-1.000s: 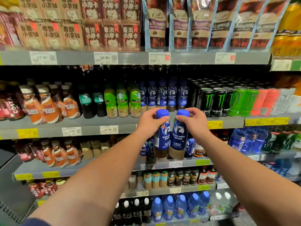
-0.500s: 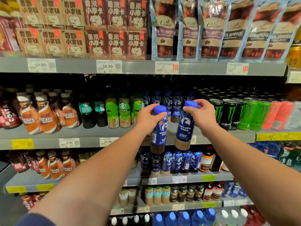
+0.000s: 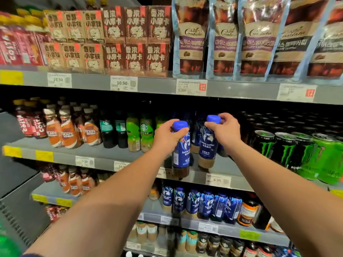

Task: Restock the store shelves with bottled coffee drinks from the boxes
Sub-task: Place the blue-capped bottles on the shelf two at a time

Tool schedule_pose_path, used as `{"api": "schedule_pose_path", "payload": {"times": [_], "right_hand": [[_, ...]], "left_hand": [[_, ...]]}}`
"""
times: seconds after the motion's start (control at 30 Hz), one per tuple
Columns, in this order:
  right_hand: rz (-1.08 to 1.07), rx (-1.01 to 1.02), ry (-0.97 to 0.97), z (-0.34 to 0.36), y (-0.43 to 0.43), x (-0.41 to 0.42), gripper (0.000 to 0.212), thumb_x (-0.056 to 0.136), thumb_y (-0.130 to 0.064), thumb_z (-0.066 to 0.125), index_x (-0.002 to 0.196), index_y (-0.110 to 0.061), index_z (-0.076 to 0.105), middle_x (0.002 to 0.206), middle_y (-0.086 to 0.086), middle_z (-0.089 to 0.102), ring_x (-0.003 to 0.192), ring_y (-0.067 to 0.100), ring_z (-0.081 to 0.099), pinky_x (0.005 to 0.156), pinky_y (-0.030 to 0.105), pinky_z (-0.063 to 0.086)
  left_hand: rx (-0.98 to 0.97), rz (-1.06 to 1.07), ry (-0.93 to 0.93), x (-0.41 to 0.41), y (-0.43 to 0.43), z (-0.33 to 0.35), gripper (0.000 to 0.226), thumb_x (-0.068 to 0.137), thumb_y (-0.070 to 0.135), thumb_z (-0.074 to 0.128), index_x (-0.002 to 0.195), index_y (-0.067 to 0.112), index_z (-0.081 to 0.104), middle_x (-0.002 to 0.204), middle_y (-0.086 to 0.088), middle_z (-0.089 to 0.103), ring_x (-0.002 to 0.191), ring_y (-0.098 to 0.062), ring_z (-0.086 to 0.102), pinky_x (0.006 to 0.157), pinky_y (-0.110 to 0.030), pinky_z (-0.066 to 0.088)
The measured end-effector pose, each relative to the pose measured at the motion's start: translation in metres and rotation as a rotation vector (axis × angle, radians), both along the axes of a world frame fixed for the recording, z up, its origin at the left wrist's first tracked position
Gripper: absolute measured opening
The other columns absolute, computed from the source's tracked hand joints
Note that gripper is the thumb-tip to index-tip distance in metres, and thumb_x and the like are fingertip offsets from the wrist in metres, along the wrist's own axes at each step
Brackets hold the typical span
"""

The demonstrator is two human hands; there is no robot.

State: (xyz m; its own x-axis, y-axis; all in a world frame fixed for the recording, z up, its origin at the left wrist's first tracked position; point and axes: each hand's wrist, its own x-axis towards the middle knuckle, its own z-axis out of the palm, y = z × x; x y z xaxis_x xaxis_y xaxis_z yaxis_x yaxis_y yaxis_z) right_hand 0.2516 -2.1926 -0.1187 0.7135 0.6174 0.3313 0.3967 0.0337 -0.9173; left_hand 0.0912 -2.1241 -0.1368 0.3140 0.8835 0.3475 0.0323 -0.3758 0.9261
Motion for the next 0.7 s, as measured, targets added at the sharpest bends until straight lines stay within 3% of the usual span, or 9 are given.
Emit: {"api": "schedule_pose_path", "payload": {"times": [0.1,0.2,0.4,0.47,0.63,0.7], "right_hand": [[0.038,-0.014,0.010,-0.007,0.018,0.001,0.041,0.074,-0.023,0.079,0.108,-0.015,0.057,0.101,0.008,0.067,0.088,0.025,0.067,0.082,0.046,0.056],[0.048,-0.041,-0.018,-0.012,0.032,0.002,0.050,0.075,-0.024,0.079,0.118,-0.011,0.058,0.102,0.008,0.066,0.089,0.024,0.065,0.082,0.040,0.055],[0.071,-0.095,-0.058,-0.023,0.053,0.004,0.038,0.069,-0.030,0.080,0.095,-0.008,0.064,0.091,0.011,0.069,0.084,0.029,0.066,0.077,0.044,0.055],[0.082,-0.115,-0.065,-0.024,0.056,0.006,0.039,0.069,-0.033,0.080,0.096,-0.009,0.065,0.090,0.009,0.070,0.083,0.028,0.067,0.076,0.043,0.056],[0.058,-0.115,0.024,-0.024,0.057,0.010,0.046,0.067,-0.033,0.083,0.097,-0.004,0.063,0.091,0.013,0.068,0.078,0.024,0.065,0.064,0.033,0.052],[0.053,-0.114,0.032,-0.025,0.056,0.009,0.052,0.067,-0.033,0.084,0.101,-0.003,0.061,0.093,0.012,0.066,0.083,0.025,0.064,0.067,0.035,0.053]], "left_hand": [[0.008,0.054,0.030,-0.002,0.005,-0.007,0.031,0.079,0.015,0.076,0.109,0.014,0.065,0.087,0.001,0.064,0.075,-0.010,0.059,0.068,-0.012,0.050],[-0.020,0.075,0.049,-0.005,0.010,-0.012,0.035,0.079,0.017,0.076,0.112,0.014,0.065,0.095,-0.003,0.065,0.084,-0.016,0.060,0.080,-0.026,0.051],[-0.028,0.077,0.042,-0.010,0.018,-0.014,0.038,0.081,0.016,0.074,0.117,0.011,0.062,0.092,-0.002,0.064,0.081,-0.013,0.059,0.069,-0.016,0.049],[-0.043,0.076,0.055,-0.011,0.020,-0.015,0.040,0.080,0.019,0.075,0.117,0.013,0.061,0.094,-0.006,0.066,0.083,-0.016,0.063,0.073,-0.023,0.052],[-0.062,0.069,0.107,-0.007,0.022,-0.015,0.031,0.080,0.025,0.075,0.103,0.019,0.054,0.091,-0.006,0.065,0.080,-0.018,0.064,0.067,-0.025,0.051],[-0.063,0.056,0.109,-0.006,0.021,-0.015,0.027,0.080,0.026,0.075,0.096,0.020,0.054,0.093,-0.009,0.067,0.082,-0.022,0.066,0.070,-0.031,0.053]]}}
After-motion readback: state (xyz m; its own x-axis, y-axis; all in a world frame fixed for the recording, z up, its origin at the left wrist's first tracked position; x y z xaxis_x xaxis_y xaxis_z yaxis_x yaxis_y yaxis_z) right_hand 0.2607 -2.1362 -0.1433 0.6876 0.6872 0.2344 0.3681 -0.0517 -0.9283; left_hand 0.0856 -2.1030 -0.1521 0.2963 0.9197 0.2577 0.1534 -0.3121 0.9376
